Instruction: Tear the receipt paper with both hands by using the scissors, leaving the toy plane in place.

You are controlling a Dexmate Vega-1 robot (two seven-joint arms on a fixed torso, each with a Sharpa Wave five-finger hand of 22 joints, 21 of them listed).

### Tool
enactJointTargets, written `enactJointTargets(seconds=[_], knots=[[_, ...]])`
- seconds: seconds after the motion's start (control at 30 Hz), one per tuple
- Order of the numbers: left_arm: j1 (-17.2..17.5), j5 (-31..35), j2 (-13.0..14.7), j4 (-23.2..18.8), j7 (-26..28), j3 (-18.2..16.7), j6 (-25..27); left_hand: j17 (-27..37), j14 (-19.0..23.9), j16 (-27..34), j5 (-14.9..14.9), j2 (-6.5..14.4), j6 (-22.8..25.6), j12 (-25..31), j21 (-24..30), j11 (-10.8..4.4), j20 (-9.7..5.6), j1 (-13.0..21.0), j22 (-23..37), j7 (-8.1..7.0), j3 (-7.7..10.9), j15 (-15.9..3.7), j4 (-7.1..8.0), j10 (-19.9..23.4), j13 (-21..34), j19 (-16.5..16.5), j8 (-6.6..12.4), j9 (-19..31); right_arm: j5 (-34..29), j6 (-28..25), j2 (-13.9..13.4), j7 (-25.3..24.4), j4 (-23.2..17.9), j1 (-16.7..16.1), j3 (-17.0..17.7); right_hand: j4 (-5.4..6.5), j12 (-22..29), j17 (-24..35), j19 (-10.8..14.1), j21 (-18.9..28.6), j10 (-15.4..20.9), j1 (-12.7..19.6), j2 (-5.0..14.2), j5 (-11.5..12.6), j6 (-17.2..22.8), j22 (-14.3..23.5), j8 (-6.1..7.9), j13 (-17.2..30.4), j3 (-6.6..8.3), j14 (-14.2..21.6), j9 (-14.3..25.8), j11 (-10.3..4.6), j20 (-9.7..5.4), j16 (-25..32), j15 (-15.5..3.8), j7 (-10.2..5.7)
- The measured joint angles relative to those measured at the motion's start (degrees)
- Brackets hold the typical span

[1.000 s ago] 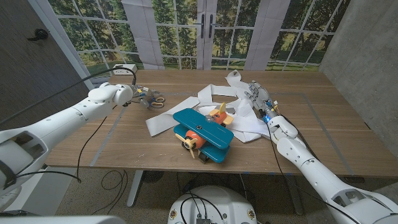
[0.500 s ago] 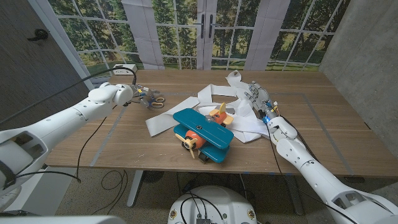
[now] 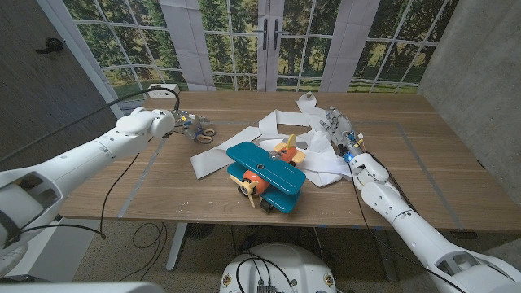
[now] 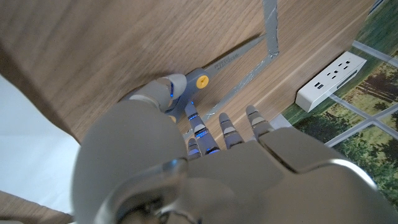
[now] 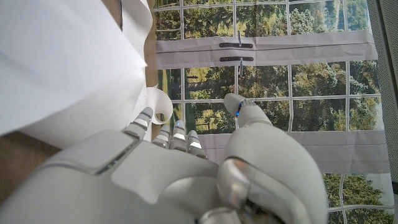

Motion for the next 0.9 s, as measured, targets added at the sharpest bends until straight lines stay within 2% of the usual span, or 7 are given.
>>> enactJointTargets(seconds=[0.13, 0.23, 0.77, 0.9], knots=[[0.04, 0.49, 0.05, -0.06, -0.15, 0.05, 0.17, 0.1, -2.08, -1.04, 0.2, -0.25, -0.03, -2.56, 0.0, 0.45, 0.32, -0.99, 0.0, 0.02, 0.06, 0.22, 0.06, -6.16, 0.07, -0.32, -0.45, 0.0, 0.02, -0.03, -0.04, -0.02, -0.16, -0.06, 0.0, 0.08, 0.0, 0.0, 0.0, 0.0, 0.0, 0.0, 0.0, 0.11, 0.0, 0.0, 0.0, 0.0, 0.08, 0.0, 0.0, 0.0, 0.0, 0.0, 0.0, 0.0], [0.06, 0.6, 0.14, -0.14, -0.15, 0.08, 0.19, 0.3, -2.75, -1.05, 0.49, -0.25, -0.33, -3.43, 0.0, 0.41, 0.52, -0.99, 0.0, 0.33, 0.06, 0.32, 0.06, -8.37, 0.2, -0.52, -0.56, 0.0, 0.04, -0.14, -0.05, -0.02, -0.16, -0.06, 0.0, 0.24, 0.0, 0.0, 0.0, 0.0, 0.0, 0.0, 0.0, 0.26, 0.0, 0.0, 0.0, 0.0, 0.24, 0.0, 0.0, 0.0, 0.0, 0.0, 0.0, 0.0], [0.56, 2.5, 0.3, -0.74, 0.79, 0.3, 0.98, 0.14, -3.35, -1.32, 0.16, -0.55, -1.57, -3.91, 0.0, 0.13, 0.52, -1.29, 0.0, 0.51, -0.13, 0.33, 0.21, -9.03, 0.8, -0.52, -0.88, 0.0, 0.37, -0.55, -0.06, 0.37, 0.1, 0.21, -0.09, 0.03, 0.0, 0.0, 0.0, 0.0, 0.0, 0.0, 0.0, 1.31, 0.21, -0.01, 0.0, 0.0, 0.52, 0.0, 0.0, 0.0, 0.0, 0.0, 0.0, -0.64], [1.04, 2.78, 0.43, -1.1, 1.59, 0.21, 1.06, 0.14, -3.35, -1.1, -0.29, -0.13, -1.57, -4.48, 0.0, 0.48, 0.52, -0.86, 0.0, 0.51, -0.6, 0.32, -0.27, -11.47, 1.39, -0.51, -0.88, 0.0, 0.48, -0.56, 0.0, 0.55, 0.2, 0.28, -0.09, 0.23, 0.0, 0.01, 0.0, 0.0, 0.0, 0.0, 0.0, 1.53, 0.3, -0.01, 0.0, 0.0, 0.71, 0.0, 0.0, 0.0, 0.0, 0.0, 0.0, -0.73]])
